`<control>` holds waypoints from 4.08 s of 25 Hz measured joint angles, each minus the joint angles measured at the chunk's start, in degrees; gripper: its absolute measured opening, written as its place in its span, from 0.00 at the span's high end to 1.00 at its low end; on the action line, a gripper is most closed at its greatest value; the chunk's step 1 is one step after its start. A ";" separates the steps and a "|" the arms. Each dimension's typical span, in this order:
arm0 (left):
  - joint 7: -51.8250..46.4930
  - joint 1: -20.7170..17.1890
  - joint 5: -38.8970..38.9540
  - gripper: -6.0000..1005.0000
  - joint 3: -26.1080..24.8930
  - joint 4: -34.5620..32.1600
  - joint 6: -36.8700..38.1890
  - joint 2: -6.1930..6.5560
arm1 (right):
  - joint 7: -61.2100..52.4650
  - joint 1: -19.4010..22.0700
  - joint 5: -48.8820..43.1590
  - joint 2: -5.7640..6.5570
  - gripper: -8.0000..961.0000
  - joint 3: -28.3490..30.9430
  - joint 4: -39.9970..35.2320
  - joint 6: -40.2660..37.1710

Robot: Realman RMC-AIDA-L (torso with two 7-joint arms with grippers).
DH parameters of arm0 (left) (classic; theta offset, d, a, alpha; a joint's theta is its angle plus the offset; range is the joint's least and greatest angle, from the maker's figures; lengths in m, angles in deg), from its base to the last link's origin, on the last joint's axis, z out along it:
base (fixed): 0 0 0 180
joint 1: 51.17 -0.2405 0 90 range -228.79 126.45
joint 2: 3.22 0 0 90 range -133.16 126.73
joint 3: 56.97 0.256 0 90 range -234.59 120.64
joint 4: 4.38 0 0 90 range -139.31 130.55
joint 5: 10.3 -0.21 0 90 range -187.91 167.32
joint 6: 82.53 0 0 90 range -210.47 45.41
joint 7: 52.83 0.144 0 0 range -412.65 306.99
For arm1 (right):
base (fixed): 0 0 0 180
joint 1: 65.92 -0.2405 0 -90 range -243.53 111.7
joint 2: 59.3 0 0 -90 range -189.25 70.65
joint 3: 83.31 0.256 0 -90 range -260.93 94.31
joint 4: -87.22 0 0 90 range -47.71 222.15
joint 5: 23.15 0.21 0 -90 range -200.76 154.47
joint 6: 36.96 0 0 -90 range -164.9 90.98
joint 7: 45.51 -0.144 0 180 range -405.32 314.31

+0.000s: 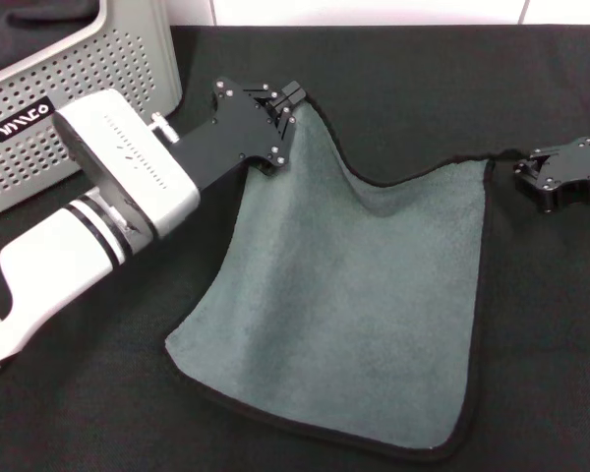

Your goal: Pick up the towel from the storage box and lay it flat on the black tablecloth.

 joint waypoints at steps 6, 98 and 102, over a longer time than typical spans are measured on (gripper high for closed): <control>8.59 0.45 -0.28 0.99 0.33 -0.12 -3.80 0.00 | -1.29 -0.08 -0.68 -0.69 0.96 -0.32 0.26 3.04; 39.34 5.66 4.45 0.63 2.02 -0.79 -19.81 0.00 | -5.72 -3.38 -0.05 -1.14 0.64 -1.80 7.00 16.70; 39.57 5.45 7.40 0.46 1.99 -1.22 -19.41 0.00 | -5.73 -1.64 -0.04 -1.24 0.49 -2.13 4.17 16.22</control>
